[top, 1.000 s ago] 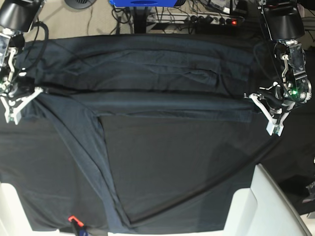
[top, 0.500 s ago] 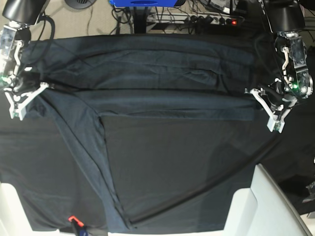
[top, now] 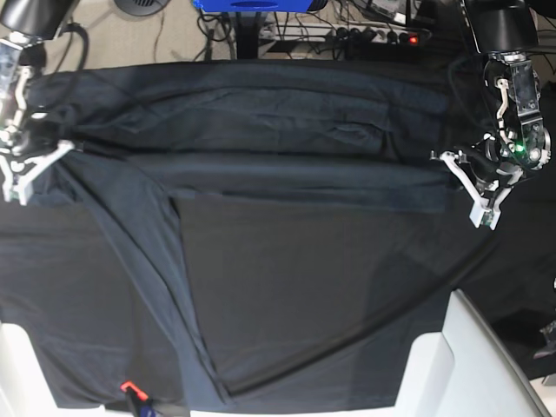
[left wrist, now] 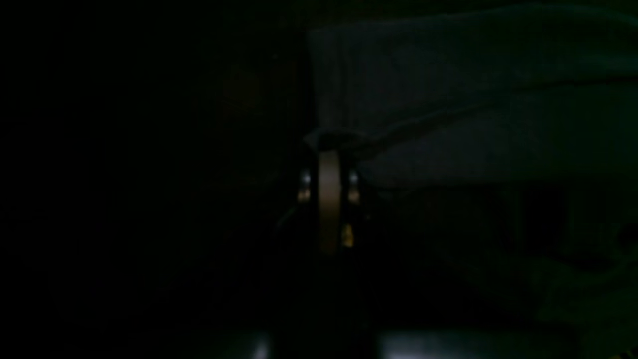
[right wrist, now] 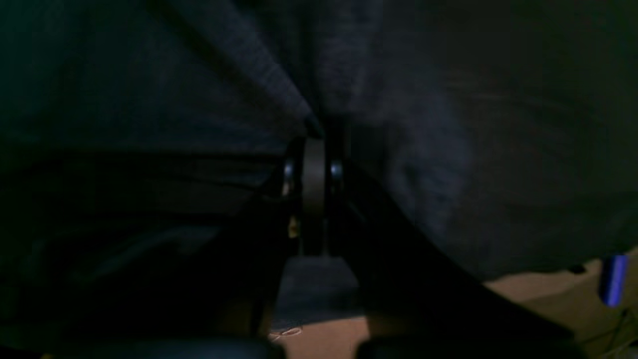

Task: Fold the T-shirt properly
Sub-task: 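Lay the folded layer down with both grippers and smooth it flat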

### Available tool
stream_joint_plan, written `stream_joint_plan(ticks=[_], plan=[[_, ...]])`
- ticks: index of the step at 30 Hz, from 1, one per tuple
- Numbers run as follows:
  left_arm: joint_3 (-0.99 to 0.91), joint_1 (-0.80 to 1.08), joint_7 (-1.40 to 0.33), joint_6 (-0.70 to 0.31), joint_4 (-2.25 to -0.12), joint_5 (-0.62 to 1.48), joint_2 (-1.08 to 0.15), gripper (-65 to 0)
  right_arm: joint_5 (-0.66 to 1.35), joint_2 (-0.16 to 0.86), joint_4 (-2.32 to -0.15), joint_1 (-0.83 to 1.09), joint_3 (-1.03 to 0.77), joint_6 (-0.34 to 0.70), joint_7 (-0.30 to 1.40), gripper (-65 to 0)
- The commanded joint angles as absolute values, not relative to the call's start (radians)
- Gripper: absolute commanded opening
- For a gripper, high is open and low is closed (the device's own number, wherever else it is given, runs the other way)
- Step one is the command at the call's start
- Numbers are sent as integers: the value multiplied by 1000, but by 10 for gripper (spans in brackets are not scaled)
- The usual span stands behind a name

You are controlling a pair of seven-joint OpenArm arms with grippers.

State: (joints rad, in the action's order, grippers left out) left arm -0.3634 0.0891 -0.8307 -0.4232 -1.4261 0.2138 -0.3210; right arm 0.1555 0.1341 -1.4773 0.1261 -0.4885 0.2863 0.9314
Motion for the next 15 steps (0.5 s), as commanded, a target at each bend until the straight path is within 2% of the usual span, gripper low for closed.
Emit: stream_joint_plan(ticks=[1,15], plan=[[-371,77,-817,-421,-1440,216,-340,-650,157,145,-1491,113,-492,283,920,-645],[-366,119,-816,-421,-1440,216,-335,-650,156,143,-1491,120,-486,283,923,-645]])
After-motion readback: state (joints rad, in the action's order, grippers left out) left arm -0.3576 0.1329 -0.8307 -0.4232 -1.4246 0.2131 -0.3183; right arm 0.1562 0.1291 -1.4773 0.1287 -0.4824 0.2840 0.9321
